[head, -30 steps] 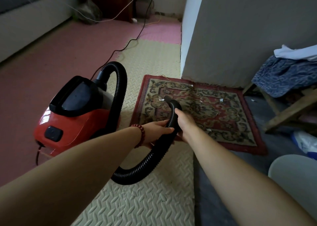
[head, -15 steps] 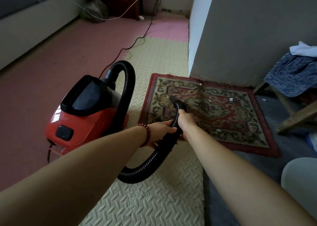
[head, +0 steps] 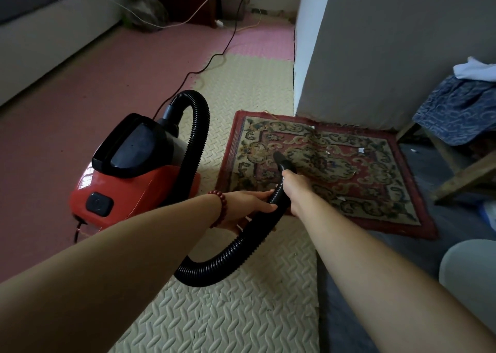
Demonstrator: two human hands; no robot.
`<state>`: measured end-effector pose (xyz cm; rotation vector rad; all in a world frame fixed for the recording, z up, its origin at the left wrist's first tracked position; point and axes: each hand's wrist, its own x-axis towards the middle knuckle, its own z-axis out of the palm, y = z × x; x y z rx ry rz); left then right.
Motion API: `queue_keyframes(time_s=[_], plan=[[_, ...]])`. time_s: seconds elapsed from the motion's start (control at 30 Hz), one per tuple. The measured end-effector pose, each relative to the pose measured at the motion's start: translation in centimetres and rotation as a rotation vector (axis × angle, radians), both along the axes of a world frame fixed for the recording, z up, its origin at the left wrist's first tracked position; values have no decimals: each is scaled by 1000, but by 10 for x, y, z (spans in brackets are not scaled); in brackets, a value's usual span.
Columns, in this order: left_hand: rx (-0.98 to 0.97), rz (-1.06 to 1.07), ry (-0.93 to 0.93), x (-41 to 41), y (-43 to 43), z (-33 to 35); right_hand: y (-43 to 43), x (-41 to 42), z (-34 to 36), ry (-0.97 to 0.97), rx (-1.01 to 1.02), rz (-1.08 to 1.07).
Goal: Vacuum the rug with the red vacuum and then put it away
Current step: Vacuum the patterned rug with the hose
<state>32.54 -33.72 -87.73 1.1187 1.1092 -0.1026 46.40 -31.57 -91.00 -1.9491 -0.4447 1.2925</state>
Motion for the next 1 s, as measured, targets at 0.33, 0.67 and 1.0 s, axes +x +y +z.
queue_keyframes(time_s=[0.33, 0.67, 1.0], plan=[[-4, -83, 8, 9, -5, 7, -8, 12, 4, -9, -63, 7], [11, -210, -25, 26, -15, 13, -23, 46, 5, -63, -85, 17], [203, 64, 125, 37, -1, -7, -34, 57, 3, -108, -150, 124]])
